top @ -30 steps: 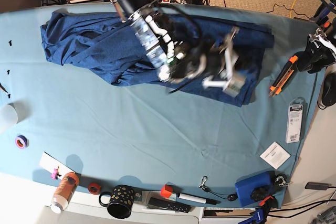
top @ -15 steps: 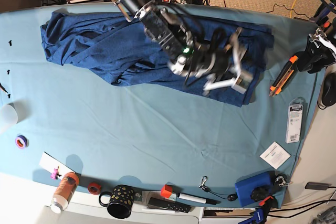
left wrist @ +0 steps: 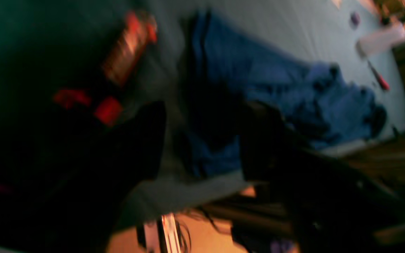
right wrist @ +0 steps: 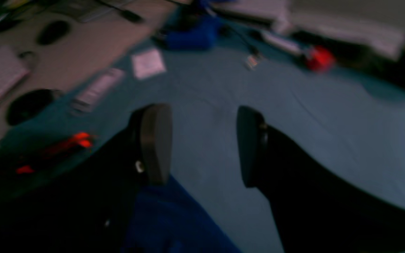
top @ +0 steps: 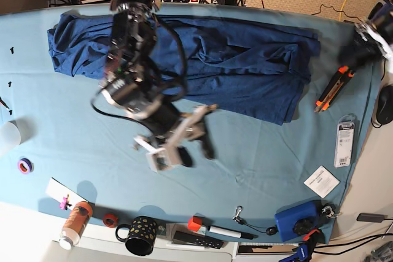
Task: Layout the t-shirt on the table in an organized manner, then fold the t-shirt properly
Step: 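Release the fabric and move the right gripper back to the collar corner, then slide the left gripper along the shirt end and grasp the fabric, then carry the held shirt end over the shirt toward the right gripper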
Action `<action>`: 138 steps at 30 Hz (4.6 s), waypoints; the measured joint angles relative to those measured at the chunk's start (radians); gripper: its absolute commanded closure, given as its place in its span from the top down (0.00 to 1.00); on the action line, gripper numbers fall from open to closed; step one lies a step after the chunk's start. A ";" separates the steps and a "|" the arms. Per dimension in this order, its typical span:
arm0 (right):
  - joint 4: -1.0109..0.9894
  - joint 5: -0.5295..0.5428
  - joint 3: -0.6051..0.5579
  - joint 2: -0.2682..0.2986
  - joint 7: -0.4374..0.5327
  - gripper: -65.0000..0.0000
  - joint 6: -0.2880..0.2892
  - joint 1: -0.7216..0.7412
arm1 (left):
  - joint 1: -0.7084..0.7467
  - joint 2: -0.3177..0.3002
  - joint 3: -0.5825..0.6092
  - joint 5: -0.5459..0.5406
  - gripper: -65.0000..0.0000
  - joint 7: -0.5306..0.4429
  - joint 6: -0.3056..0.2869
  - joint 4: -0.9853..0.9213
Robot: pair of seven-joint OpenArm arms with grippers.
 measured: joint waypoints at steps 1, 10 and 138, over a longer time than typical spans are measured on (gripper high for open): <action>0.006 0.013 0.032 0.000 -0.014 0.45 0.017 -0.006 | 0.008 0.000 0.037 0.000 0.62 0.002 0.000 -0.002; 0.120 0.122 0.364 0.000 -0.077 0.45 0.124 -0.088 | -0.037 0.000 0.309 0.131 0.64 -0.103 0.000 -0.031; 0.161 0.214 1.140 0.252 -0.160 0.45 0.086 -0.276 | -0.332 0.333 1.039 0.240 0.00 -0.168 0.002 -0.150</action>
